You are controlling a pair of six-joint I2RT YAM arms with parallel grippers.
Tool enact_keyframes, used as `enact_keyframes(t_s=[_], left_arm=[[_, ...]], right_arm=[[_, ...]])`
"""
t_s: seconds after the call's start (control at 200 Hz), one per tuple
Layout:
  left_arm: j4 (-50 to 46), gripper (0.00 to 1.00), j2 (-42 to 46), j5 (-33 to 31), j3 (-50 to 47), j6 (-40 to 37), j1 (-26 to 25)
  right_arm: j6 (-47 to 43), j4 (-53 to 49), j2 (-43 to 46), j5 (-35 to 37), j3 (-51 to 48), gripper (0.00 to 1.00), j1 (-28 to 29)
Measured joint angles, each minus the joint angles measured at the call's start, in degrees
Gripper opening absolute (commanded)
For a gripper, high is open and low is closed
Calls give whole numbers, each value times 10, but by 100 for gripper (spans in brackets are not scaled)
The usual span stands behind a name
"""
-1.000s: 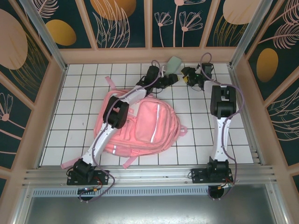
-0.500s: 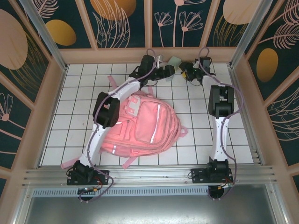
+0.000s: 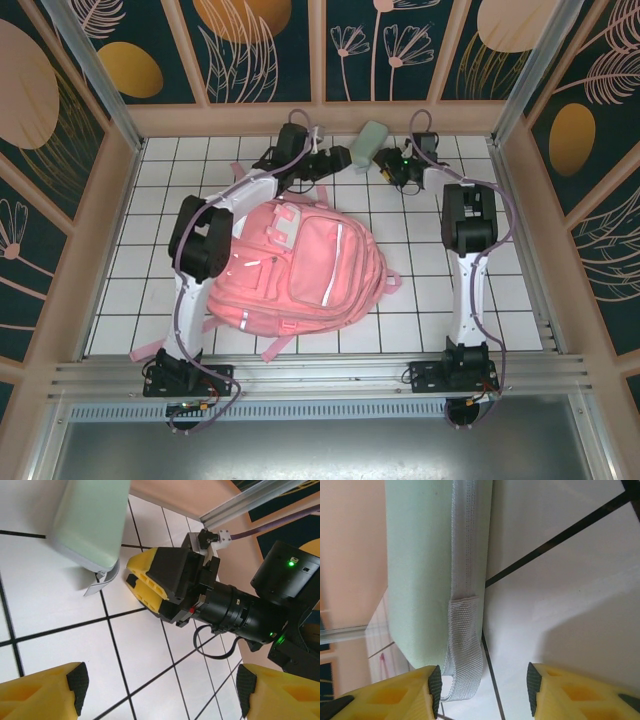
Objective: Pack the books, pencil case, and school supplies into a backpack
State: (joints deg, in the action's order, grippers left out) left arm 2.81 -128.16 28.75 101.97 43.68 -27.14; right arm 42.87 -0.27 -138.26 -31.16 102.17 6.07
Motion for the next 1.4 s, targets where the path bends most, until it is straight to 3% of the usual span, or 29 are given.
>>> enact_keyframes(t_s=[0.365, 0.651, 0.926, 1.036, 1.151, 1.401], left_arm=[[28, 79, 146, -5, -148, 1, 21], [42, 80, 196, -5, -226, 0, 25], [44, 80, 215, -3, -246, 0, 26], [45, 81, 215, -3, -246, 0, 27], [45, 81, 215, -2, -248, 0, 28], [45, 80, 215, -1, -248, -6, 28]], right_arm=[[-38, -64, 0, 89, 30, 43, 38], [-49, -73, 0, 120, 30, 34, 79], [-46, -77, 0, 136, 27, 24, 83], [-38, -97, -7, 137, 42, 16, 87], [-29, -113, -20, 136, 66, 0, 92], [-20, -90, -8, 147, 36, 0, 95]])
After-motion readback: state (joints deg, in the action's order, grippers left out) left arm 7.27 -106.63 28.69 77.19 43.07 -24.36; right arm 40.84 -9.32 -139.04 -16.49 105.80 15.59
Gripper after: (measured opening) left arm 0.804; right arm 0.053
